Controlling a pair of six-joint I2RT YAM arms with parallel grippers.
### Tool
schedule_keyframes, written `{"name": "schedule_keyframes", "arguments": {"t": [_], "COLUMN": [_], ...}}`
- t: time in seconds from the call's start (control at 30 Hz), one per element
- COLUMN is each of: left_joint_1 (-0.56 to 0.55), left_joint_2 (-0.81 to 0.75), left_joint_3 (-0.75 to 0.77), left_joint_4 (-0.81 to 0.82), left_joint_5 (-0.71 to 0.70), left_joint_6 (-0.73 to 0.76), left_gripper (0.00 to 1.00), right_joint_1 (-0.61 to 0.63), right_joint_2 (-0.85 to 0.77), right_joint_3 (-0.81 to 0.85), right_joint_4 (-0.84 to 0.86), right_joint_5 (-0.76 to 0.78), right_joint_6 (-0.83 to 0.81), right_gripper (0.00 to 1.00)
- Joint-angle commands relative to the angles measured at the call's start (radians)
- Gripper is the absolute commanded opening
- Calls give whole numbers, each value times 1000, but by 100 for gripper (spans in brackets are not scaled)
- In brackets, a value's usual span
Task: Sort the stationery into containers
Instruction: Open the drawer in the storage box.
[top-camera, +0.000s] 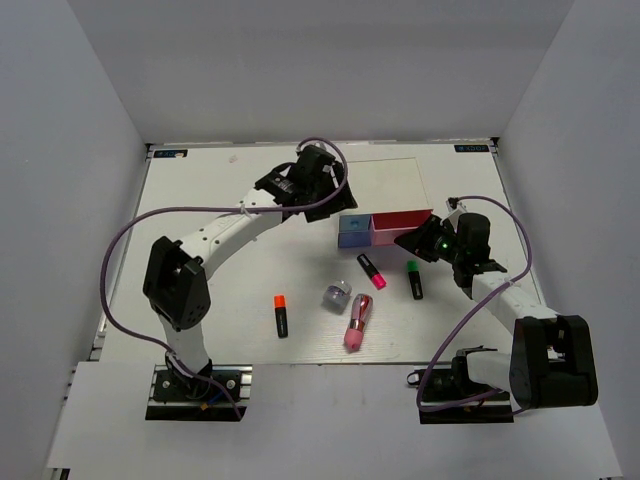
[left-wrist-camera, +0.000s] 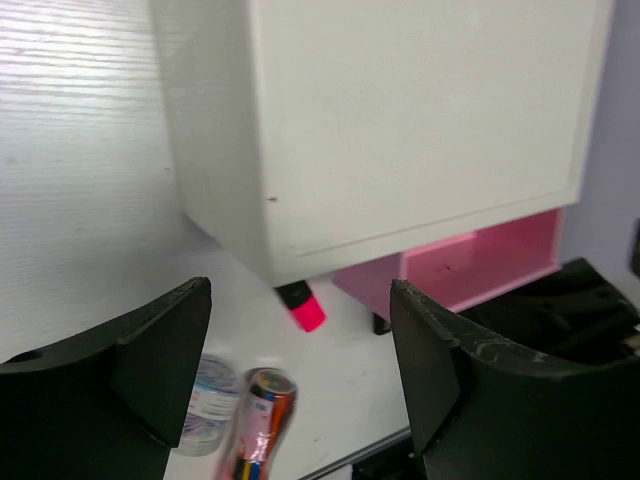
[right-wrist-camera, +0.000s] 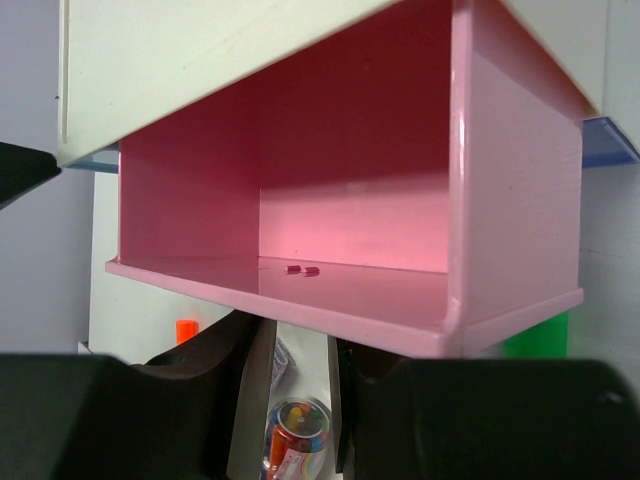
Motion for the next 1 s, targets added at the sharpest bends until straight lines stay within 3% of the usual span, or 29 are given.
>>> {"name": "schedule_keyframes", "arguments": {"t": [0.0, 0.4, 0.5, 0.73, 0.97], "left_joint_1": [-5, 5, 14, 14, 14], "left_joint_2": [-2, 96, 116, 134, 167], "left_joint_3": [49, 81, 92, 101, 129], "left_joint_4": [-105, -37, -37, -46, -46], "left_joint_5": [-86, -57, -57, -48, -48], "left_joint_6": [56, 76, 76, 76, 67], "left_gripper": [82, 81, 77, 52, 50], "right_joint_1": [-3, -2, 0, 0, 0], "right_joint_2": [-21, -44, -53, -79, -111], "right_joint_3": [-15, -25, -29, -37, -51], "right_joint_4": [-9, -15, -21, -38, -69], "right_joint_5": [6, -3, -12, -49, -80], "right_joint_6": [-17, -39, -40, -62, -78], "right_gripper": [16, 16, 16, 16, 15]}}
